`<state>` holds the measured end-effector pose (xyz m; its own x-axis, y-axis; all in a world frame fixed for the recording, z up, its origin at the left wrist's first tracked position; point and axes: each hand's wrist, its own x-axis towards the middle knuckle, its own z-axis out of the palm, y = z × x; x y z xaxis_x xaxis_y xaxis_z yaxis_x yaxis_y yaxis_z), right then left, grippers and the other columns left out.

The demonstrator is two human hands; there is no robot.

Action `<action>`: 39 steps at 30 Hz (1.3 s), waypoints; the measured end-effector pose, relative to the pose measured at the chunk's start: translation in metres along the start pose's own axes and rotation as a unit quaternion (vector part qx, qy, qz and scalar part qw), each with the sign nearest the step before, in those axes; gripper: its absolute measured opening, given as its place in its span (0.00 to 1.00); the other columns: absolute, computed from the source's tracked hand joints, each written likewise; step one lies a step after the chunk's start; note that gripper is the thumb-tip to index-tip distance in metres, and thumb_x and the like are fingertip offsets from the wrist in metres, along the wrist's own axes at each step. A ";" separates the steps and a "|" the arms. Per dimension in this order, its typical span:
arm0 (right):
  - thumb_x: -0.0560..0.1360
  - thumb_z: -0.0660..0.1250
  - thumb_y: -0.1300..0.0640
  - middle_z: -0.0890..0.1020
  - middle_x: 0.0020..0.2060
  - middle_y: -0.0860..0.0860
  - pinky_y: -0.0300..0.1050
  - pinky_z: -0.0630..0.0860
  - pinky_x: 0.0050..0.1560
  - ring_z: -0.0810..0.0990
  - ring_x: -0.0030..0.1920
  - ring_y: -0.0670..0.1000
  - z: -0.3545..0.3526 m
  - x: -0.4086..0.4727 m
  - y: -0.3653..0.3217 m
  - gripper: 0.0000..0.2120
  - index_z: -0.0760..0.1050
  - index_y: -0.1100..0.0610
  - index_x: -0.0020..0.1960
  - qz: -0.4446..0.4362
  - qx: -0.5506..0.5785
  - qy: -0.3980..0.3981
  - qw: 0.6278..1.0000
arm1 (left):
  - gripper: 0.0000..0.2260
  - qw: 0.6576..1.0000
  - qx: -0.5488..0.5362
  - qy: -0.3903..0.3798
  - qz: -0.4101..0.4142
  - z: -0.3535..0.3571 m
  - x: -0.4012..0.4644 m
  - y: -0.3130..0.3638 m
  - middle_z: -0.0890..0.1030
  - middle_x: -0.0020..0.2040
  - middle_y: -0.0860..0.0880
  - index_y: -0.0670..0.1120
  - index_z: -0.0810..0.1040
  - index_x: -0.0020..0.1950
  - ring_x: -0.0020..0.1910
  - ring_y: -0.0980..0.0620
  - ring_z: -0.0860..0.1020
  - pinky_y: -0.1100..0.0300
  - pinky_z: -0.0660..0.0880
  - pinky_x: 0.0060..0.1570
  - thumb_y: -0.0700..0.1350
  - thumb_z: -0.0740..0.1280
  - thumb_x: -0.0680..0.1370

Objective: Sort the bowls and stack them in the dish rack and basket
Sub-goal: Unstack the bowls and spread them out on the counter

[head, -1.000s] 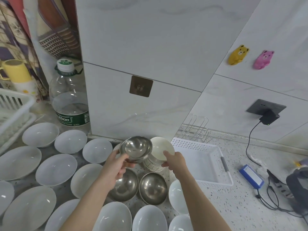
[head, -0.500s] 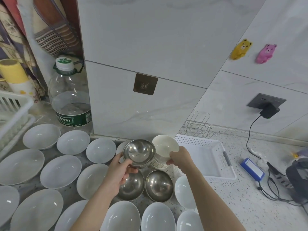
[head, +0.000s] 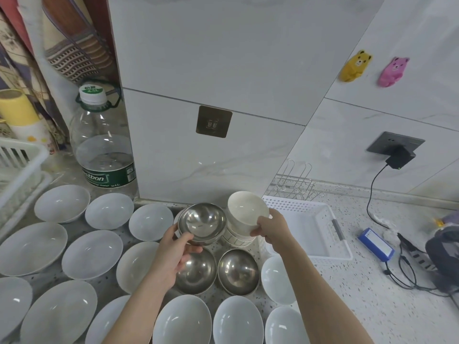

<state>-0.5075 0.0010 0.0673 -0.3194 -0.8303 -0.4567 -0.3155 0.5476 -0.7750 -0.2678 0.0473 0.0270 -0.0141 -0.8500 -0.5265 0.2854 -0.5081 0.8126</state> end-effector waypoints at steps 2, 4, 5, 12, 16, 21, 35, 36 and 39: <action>0.71 0.57 0.67 0.81 0.25 0.59 0.35 0.60 0.19 0.70 0.22 0.47 -0.006 -0.006 -0.005 0.21 0.69 0.57 0.62 -0.012 0.034 -0.002 0.999 | 0.12 1.000 -0.005 0.003 0.000 0.000 0.000 -0.001 0.85 0.36 0.41 0.50 0.74 0.60 0.22 0.58 0.74 0.67 0.58 0.17 0.41 0.66 0.78; 0.71 0.57 0.67 0.82 0.26 0.60 0.35 0.60 0.20 0.70 0.24 0.49 -0.014 -0.014 -0.010 0.22 0.69 0.56 0.63 -0.032 0.054 0.002 0.998 | 0.12 1.000 -0.010 0.006 -0.002 0.002 -0.001 -0.002 0.85 0.36 0.41 0.51 0.75 0.60 0.23 0.58 0.74 0.67 0.58 0.18 0.42 0.66 0.78; 0.71 0.57 0.67 0.82 0.27 0.60 0.35 0.60 0.20 0.70 0.24 0.49 -0.019 -0.018 -0.013 0.22 0.70 0.56 0.63 -0.043 0.063 0.005 0.997 | 0.12 1.000 -0.012 0.007 -0.001 0.004 -0.003 -0.002 0.85 0.36 0.41 0.52 0.75 0.60 0.23 0.58 0.75 0.67 0.59 0.18 0.42 0.67 0.78; 0.71 0.56 0.67 0.83 0.29 0.63 0.33 0.61 0.19 0.66 0.19 0.43 -0.064 -0.052 -0.005 0.24 0.72 0.53 0.64 -0.094 0.154 0.038 0.983 | 0.13 1.000 -0.001 -0.016 0.011 0.028 -0.021 -0.008 0.84 0.36 0.41 0.56 0.75 0.60 0.21 0.57 0.66 0.67 0.56 0.18 0.42 0.65 0.79; 0.72 0.57 0.68 0.81 0.25 0.57 0.34 0.63 0.20 0.72 0.22 0.46 -0.099 -0.064 0.027 0.23 0.72 0.53 0.65 -0.107 0.174 0.071 0.976 | 0.11 1.000 -0.007 0.001 0.022 0.045 -0.030 -0.020 0.84 0.36 0.41 0.55 0.76 0.58 0.23 0.56 0.64 0.66 0.55 0.19 0.41 0.63 0.78; 0.74 0.58 0.68 0.82 0.39 0.66 0.35 0.68 0.21 0.78 0.23 0.46 -0.144 -0.075 0.096 0.25 0.70 0.47 0.66 -0.078 0.140 0.121 0.980 | 0.12 0.998 -0.054 0.016 0.034 0.074 -0.048 -0.049 0.83 0.35 0.40 0.54 0.76 0.58 0.21 0.57 0.69 0.68 0.56 0.16 0.40 0.61 0.80; 0.75 0.59 0.65 0.85 0.35 0.58 0.43 0.72 0.31 0.82 0.33 0.47 -0.167 -0.060 0.211 0.30 0.61 0.51 0.75 0.019 0.025 0.049 0.998 | 0.11 0.996 -0.058 0.067 0.009 0.147 -0.093 -0.109 0.82 0.34 0.40 0.55 0.76 0.58 0.19 0.57 0.68 0.66 0.53 0.19 0.42 0.60 0.82; 0.75 0.59 0.65 0.85 0.36 0.58 0.42 0.72 0.31 0.81 0.32 0.46 -0.169 -0.058 0.213 0.30 0.61 0.51 0.76 0.017 0.021 0.041 0.999 | 0.10 0.996 -0.059 0.068 0.010 0.149 -0.094 -0.113 0.82 0.35 0.40 0.55 0.76 0.58 0.20 0.57 0.67 0.66 0.54 0.19 0.42 0.60 0.82; 0.75 0.58 0.66 0.85 0.36 0.58 0.43 0.73 0.32 0.82 0.32 0.48 -0.173 -0.051 0.218 0.31 0.60 0.51 0.76 0.022 0.023 0.027 0.999 | 0.09 0.995 -0.060 0.077 0.011 0.153 -0.098 -0.120 0.82 0.34 0.40 0.53 0.76 0.58 0.21 0.56 0.67 0.67 0.54 0.18 0.43 0.60 0.82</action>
<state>-0.7147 0.1810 -0.0023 -0.3791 -0.7987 -0.4673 -0.2589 0.5764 -0.7751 -0.4470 0.1705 0.0191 0.1373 -0.8248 -0.5486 0.3958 -0.4620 0.7937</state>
